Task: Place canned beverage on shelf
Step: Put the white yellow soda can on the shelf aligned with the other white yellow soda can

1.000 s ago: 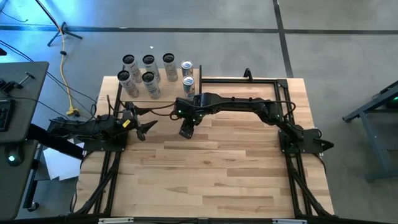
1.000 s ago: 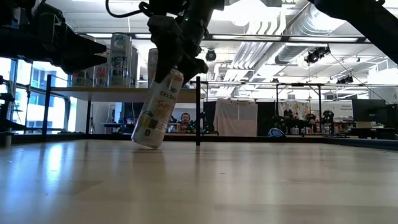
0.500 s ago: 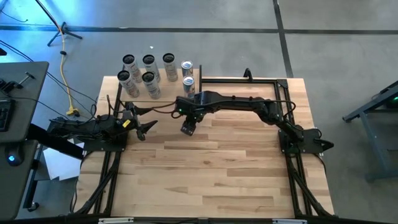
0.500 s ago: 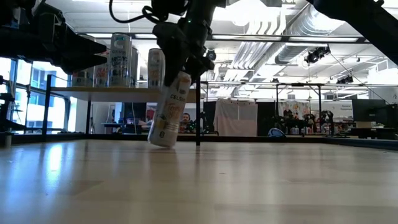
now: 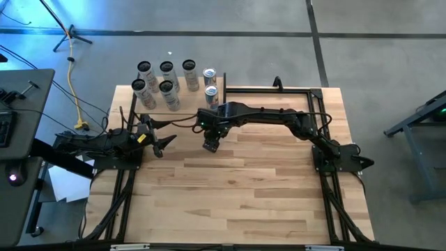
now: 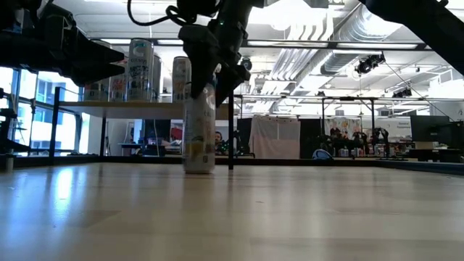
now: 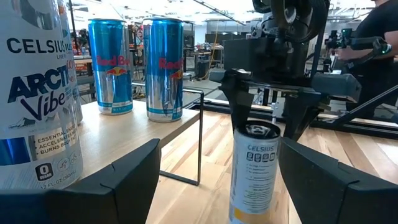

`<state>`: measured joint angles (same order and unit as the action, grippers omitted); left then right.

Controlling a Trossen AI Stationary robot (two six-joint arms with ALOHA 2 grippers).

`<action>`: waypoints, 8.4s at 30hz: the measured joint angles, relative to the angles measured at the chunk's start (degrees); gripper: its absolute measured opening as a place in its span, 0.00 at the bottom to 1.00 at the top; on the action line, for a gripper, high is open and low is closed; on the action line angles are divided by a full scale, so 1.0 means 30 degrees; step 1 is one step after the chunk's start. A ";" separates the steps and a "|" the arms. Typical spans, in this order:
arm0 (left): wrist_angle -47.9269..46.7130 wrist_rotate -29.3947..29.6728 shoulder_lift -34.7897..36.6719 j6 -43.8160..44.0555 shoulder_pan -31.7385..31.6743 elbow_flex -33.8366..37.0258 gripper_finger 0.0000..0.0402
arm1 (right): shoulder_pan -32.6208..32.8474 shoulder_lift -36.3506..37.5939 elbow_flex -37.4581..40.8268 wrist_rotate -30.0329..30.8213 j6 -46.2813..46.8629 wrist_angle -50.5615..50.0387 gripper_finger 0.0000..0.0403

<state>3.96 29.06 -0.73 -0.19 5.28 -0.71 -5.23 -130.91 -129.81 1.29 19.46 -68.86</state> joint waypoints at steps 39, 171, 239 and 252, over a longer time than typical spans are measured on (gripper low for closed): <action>0.0000 0.0007 0.0000 0.0000 0.0000 0.0000 0.72 | 0.0379 1.3230 1.6993 0.1569 0.4232 0.6424 0.99; -2.4431 -0.5132 -3.2656 1.4027 -0.2360 -3.2371 0.72 | 0.0335 3.7392 4.2997 0.4083 -0.2492 2.3665 0.99; -2.3947 -0.9020 -3.5314 1.2131 -0.4750 -3.2042 0.52 | 0.0328 3.7390 4.2997 0.4076 -0.2506 2.3665 0.99; -2.3905 -1.0004 -3.5306 0.4915 -0.4265 -3.2057 0.48 | 0.0335 3.7397 4.2997 0.4083 -0.2506 2.3665 0.99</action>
<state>-67.76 -0.95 -106.65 14.56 -7.52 -96.88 -4.23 -18.72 -0.82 13.54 11.94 2.13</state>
